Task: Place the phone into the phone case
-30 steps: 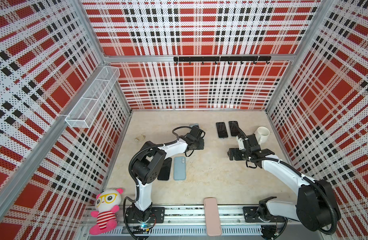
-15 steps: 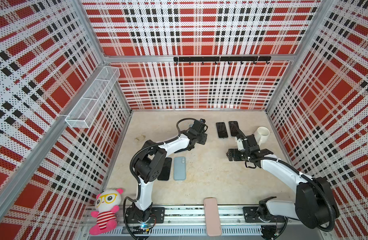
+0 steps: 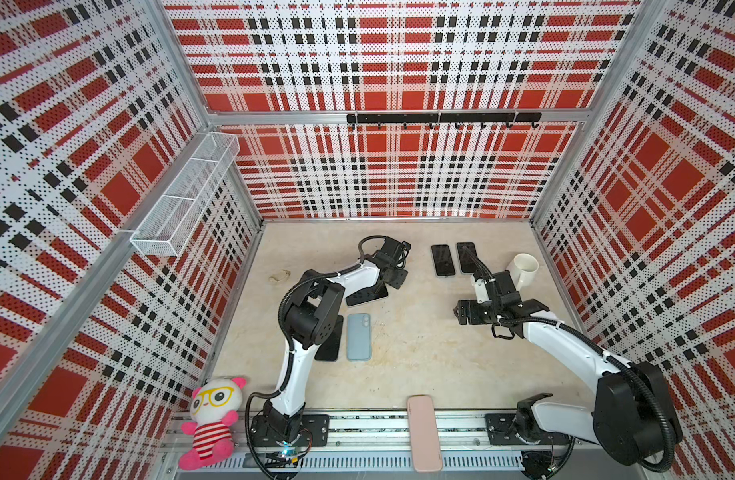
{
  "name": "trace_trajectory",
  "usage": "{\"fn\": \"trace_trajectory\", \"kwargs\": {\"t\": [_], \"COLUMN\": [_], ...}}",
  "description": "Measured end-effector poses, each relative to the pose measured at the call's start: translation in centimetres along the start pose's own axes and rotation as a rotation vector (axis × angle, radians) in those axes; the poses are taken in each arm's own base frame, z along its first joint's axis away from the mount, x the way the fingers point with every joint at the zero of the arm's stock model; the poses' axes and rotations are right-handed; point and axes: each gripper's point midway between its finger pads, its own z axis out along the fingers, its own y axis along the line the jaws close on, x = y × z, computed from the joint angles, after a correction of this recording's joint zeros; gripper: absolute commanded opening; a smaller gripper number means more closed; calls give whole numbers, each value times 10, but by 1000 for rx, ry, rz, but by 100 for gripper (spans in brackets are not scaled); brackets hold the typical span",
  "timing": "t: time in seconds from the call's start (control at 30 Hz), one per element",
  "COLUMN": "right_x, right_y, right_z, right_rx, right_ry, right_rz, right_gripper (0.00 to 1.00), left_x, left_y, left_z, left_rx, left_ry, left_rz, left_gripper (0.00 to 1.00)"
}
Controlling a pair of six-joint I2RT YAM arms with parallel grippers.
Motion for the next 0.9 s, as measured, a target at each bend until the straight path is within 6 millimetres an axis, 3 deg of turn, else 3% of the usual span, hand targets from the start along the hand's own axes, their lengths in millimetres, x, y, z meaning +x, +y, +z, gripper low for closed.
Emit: {"fn": "trace_trajectory", "kwargs": {"t": [0.13,0.3,0.47,0.8,0.9], "right_x": [0,1,0,0,1], "right_y": [0,0,-1,-11,-14], "right_z": [0,0,0,0,2], "right_rx": [1,2,4,36,43], "right_ry": [1,2,1,-16,-19], "right_rz": [0,-1,-1,52,70], "right_gripper": [92,92,92,89,89], "left_x": [10,9,4,10,18], "left_y": [-3,-5,-16,-58,-84], "left_z": [8,8,8,2,-5], "left_rx": [13,17,37,159,175], "left_ry": [31,33,27,44,53], "left_rz": [11,16,-7,-276,-360], "left_gripper": [44,27,21,20,22]}}
